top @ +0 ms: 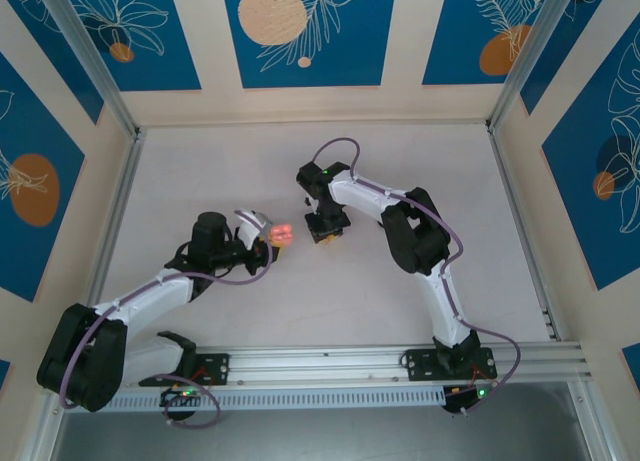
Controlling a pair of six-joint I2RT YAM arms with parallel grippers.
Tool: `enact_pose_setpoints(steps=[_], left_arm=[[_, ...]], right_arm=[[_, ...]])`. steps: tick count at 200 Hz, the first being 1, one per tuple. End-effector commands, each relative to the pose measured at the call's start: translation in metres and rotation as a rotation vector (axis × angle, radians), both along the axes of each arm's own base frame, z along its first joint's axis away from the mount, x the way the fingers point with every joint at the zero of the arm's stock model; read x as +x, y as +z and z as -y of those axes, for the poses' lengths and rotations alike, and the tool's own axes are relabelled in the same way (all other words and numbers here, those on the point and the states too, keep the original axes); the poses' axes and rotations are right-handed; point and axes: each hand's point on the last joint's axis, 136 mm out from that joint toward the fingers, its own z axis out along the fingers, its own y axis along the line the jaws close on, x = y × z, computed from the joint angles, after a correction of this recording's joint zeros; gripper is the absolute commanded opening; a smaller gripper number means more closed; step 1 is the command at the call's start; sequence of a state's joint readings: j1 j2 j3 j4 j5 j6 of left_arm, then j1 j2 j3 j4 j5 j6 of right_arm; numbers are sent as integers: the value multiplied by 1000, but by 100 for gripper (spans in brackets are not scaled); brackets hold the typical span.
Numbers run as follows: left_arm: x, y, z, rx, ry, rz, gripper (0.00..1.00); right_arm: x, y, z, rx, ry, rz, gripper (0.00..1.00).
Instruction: Insert wireless bluetooth earbuds into charging case
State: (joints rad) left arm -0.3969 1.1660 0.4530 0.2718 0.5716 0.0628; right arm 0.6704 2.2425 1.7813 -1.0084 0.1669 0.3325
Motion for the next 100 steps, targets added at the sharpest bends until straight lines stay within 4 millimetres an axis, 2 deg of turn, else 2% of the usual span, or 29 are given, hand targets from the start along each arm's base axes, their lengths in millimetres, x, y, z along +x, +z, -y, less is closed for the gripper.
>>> enact_pose_setpoints(steps=[1,46,100], left_arm=[[1,8,5,-24,-41,49,23],[6,-3,17,-41,-60,55,21],[10,-9,38,-72,-91,119,21]], right_arm=[[4,12,-2,21,0,64,25],[15,46,-3,160,-52,234,23],[16,87,9,352,-104,448,22]])
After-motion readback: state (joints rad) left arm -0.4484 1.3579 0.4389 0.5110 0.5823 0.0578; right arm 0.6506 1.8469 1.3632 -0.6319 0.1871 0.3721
